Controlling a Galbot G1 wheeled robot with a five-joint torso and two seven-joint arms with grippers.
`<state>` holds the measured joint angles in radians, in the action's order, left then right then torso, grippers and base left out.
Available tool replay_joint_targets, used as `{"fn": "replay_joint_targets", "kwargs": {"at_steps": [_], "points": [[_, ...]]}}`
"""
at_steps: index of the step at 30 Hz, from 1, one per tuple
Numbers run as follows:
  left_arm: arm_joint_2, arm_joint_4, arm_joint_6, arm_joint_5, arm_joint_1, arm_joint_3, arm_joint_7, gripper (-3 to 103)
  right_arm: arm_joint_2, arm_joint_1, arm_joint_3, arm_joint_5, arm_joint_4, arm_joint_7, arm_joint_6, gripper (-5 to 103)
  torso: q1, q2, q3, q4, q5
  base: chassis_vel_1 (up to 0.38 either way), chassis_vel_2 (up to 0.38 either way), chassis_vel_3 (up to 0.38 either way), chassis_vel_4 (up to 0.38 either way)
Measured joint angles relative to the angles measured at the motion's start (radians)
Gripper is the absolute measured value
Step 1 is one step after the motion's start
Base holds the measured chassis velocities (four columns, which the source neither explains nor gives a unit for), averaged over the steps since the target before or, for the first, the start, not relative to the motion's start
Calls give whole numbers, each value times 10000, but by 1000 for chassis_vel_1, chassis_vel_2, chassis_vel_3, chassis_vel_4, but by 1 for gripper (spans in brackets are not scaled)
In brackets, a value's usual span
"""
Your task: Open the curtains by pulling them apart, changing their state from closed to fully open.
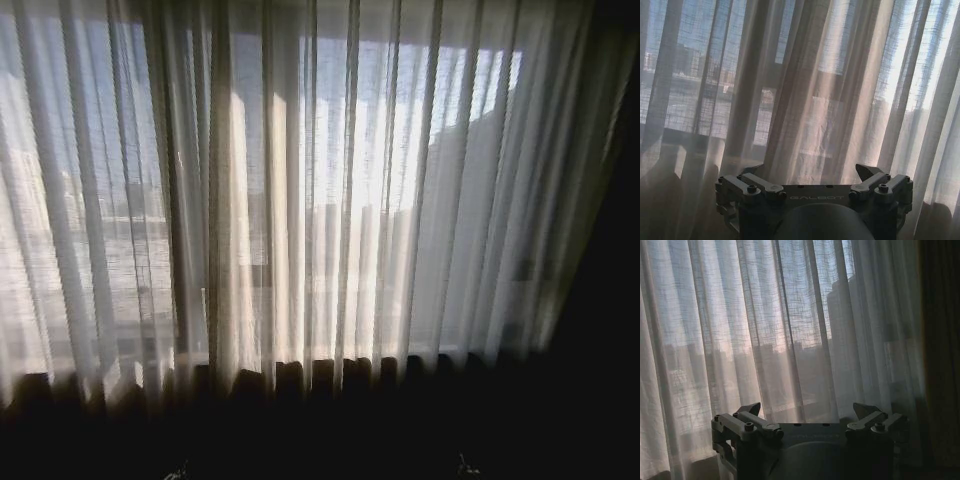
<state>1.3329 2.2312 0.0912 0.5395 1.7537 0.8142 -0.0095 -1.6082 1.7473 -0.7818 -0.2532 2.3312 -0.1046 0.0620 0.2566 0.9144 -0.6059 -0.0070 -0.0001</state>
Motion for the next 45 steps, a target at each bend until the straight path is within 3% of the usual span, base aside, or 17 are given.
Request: {"fn": "replay_joint_targets", "kwargs": {"at_steps": [18,23,29,37,45], "points": [[-102,-102,-20,-6,69,317,44,100,72,-4,-55,-311,31,74,349,100,0,0,0,0,0,0,0,0,0],[-504,-278,254,-355,-170,-20,69,100,636,-30,-226,655,-175,454,657,100,0,0,0,-3,0,0,0,0,0],[-684,-488,322,-621,-332,-625,214,100,801,5,-98,1213,-510,1066,550,100,0,0,0,-2,0,0,0,0,0],[-740,-645,145,-633,-443,-920,533,100,490,-42,265,281,-578,959,506,100,0,0,0,0,0,0,0,0,0],[-751,-679,102,-604,-424,-820,614,100,289,-87,324,263,-732,983,282,100,0,0,0,0,0,0,0,0,0]]}}
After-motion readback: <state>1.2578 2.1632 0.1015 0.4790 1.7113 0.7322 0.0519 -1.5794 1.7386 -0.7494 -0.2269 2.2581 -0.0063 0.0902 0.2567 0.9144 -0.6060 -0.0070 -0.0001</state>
